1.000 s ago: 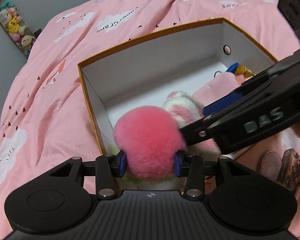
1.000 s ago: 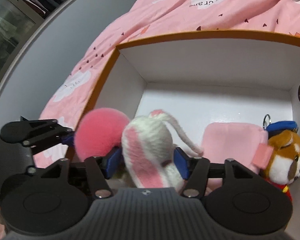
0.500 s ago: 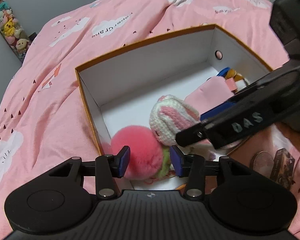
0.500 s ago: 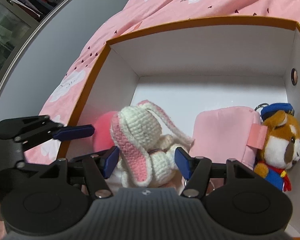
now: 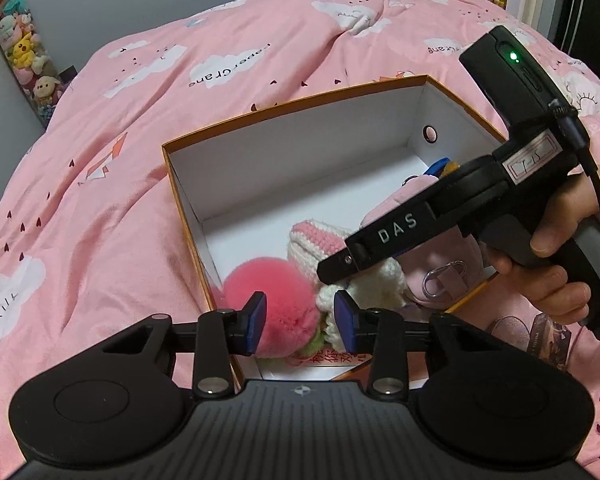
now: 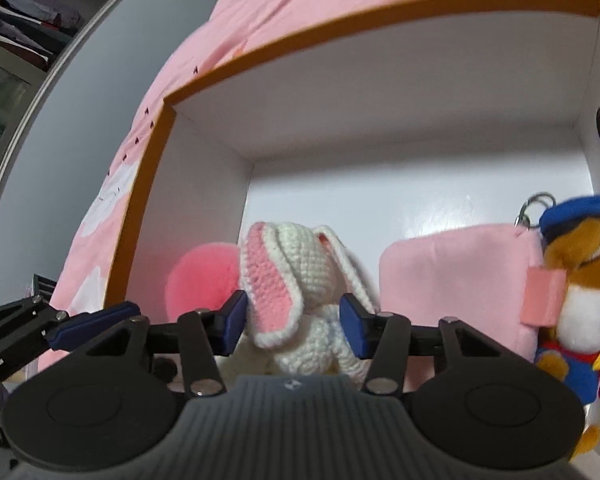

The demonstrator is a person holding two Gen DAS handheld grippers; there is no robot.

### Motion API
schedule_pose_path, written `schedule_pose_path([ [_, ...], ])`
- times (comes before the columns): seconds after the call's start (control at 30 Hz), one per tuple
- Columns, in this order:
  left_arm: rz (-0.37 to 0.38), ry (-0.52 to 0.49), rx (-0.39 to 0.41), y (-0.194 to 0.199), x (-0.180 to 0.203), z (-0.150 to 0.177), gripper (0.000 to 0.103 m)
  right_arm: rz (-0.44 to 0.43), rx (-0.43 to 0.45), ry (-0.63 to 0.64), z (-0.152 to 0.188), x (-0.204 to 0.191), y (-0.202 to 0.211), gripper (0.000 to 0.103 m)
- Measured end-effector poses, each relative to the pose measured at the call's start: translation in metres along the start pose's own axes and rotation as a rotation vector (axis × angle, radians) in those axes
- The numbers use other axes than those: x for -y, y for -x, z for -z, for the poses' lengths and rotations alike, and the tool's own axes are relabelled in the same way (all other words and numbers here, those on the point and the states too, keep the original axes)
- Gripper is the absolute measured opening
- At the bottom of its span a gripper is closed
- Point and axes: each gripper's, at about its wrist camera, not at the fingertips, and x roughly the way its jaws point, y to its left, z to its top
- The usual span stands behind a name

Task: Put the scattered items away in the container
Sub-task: 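Lower the pom-pom into the orange box with the left tool while the right tool releases the bunny there, then grasp the white rectangular box with the left tool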

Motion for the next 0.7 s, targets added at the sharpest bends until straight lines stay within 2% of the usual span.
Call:
schedule_pose_path([
  [0.13, 0.003, -0.004, 0.002, -0.002, 0.0, 0.0, 0.044, 0.007, -0.018, -0.002, 0.0, 0.0, 0.0, 0.053],
  [0.23, 0.002, 0.0, 0.014, 0.002, 0.001, 0.001, 0.044, 0.012, 0.0, 0.005, 0.0, -0.002, 0.001, 0.054],
  [0.5, 0.009, 0.023, 0.071, 0.028, 0.002, 0.004, 0.044, 0.06, 0.146, 0.155, 0.014, -0.028, 0.041, 0.059],
  [0.7, 0.04, 0.055, 0.139, 0.059, 0.01, 0.018, 0.045, 0.081, 0.252, 0.257, 0.04, -0.046, 0.08, 0.061],
])
